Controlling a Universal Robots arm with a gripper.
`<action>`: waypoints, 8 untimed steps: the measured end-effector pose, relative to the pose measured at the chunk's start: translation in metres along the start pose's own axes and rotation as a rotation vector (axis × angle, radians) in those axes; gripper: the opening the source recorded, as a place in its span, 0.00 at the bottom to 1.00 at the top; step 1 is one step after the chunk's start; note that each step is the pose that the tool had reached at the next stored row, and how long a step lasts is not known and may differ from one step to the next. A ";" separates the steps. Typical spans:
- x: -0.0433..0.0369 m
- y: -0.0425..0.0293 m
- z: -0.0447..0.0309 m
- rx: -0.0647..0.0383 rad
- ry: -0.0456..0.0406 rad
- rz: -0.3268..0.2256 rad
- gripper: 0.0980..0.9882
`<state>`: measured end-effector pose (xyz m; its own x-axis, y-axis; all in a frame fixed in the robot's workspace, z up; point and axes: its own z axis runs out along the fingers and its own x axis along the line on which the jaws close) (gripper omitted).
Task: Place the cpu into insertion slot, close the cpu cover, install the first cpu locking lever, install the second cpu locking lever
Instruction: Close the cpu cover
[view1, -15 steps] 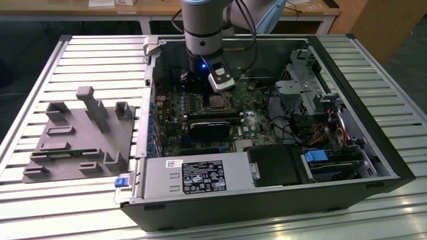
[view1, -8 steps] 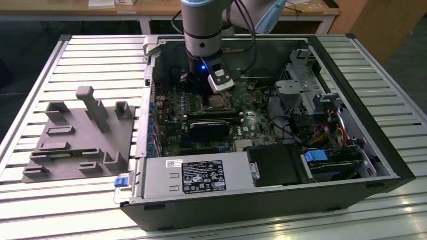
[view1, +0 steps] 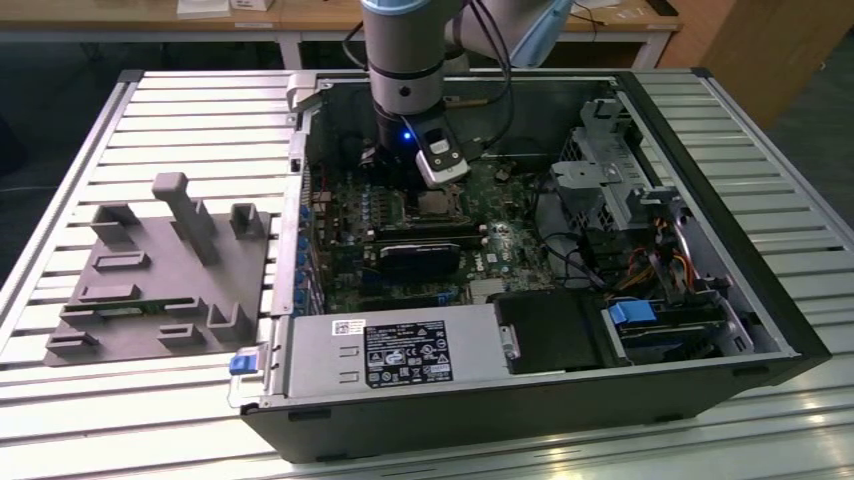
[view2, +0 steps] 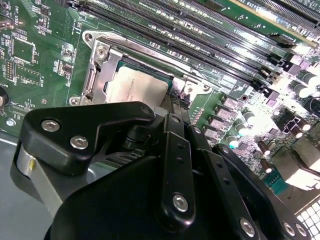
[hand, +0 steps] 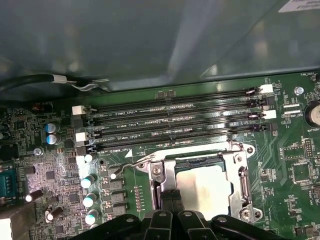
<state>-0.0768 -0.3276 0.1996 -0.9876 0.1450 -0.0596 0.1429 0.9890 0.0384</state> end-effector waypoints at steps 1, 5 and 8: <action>0.0000 0.0000 0.0000 0.000 0.0000 -0.001 0.00; 0.0000 0.0000 0.0001 -0.003 0.0010 -0.022 0.00; 0.0000 0.0001 0.0001 -0.007 0.0021 -0.042 0.00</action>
<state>-0.0768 -0.3275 0.1995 -0.9929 0.1032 -0.0592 0.1008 0.9940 0.0431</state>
